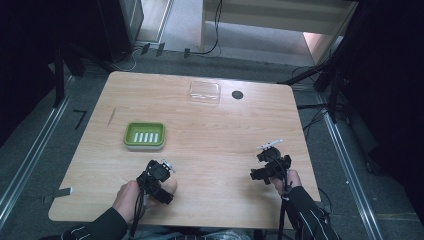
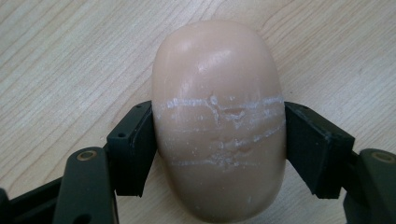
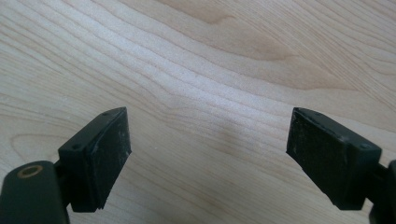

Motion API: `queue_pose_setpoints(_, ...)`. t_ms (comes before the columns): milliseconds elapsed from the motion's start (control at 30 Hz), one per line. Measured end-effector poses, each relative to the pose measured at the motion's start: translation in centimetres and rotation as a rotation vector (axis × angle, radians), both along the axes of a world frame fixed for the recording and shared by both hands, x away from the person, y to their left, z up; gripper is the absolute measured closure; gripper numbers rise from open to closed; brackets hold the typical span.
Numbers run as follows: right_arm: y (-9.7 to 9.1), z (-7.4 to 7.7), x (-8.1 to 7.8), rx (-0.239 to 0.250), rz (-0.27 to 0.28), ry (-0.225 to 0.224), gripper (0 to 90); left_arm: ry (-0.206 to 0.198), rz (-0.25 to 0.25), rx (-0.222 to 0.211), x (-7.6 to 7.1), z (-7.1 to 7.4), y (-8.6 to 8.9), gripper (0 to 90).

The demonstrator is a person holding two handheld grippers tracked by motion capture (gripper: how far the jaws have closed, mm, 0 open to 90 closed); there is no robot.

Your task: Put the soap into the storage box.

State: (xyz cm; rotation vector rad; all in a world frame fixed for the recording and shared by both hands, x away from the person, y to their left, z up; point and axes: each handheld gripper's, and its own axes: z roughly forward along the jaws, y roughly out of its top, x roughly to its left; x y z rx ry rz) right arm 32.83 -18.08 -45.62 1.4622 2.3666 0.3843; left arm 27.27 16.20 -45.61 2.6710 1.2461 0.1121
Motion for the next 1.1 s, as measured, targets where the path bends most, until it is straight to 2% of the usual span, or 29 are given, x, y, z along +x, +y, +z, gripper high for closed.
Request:
queue_pose_setpoints(267, 0.01, 0.01, -0.01, -0.001, -0.001, -0.001, 14.3, 0.001, -0.031, 0.024, -0.12, 0.06, -0.02, 31.8)
queue_pose_setpoints(500, -0.01, 0.0, -0.01, 0.0, 0.002, -0.003, 14.3, -0.007, -0.051, 0.013, -0.17, 0.0, 0.17, 32.6)
queue_pose_setpoints(833, 0.04, 0.08, -0.06, 0.002, -0.001, -0.001, 14.3, 0.002, -0.073, 0.012, -0.09, 0.1, 0.53, 32.8)
queue_pose_setpoints(1100, 0.01, 0.07, -0.04, 0.001, -0.002, -0.002, 14.3, -0.016, -0.075, -0.006, -0.06, 0.62, 0.85, 32.8)
